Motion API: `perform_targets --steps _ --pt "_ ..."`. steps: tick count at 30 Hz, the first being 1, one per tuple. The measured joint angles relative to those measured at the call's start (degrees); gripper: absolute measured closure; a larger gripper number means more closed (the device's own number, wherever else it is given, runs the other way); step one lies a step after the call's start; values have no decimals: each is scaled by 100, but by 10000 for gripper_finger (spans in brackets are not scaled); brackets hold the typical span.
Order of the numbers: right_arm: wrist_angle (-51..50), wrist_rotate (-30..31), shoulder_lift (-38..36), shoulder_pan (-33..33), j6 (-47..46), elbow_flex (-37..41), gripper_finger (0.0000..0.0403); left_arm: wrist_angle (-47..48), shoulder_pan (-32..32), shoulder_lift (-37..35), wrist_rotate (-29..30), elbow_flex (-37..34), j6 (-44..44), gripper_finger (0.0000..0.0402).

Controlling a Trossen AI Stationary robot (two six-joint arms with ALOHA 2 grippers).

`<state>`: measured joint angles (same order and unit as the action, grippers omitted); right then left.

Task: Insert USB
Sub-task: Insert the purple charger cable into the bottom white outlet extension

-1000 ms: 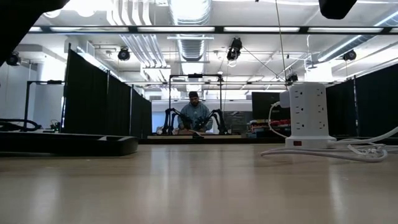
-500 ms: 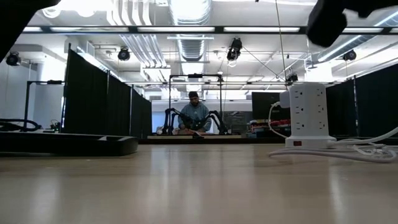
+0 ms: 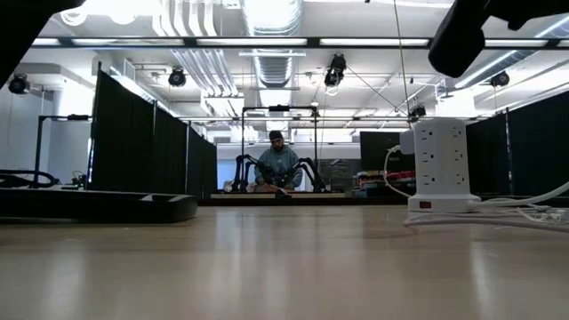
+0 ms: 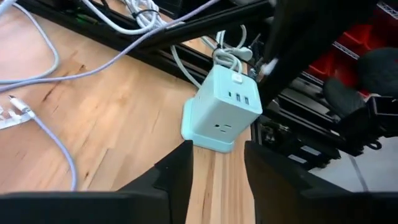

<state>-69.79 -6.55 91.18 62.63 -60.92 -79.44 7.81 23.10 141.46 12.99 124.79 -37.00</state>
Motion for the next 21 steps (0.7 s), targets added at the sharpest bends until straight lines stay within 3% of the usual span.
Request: perform_targets --steps 5,21 --pt "-36 -146 385 0 258 0 394 -9 170 -87 -508 0 -47 299" --pt "-160 -142 476 -27 607 61 394 63 704 -283 -457 0 -322 336"
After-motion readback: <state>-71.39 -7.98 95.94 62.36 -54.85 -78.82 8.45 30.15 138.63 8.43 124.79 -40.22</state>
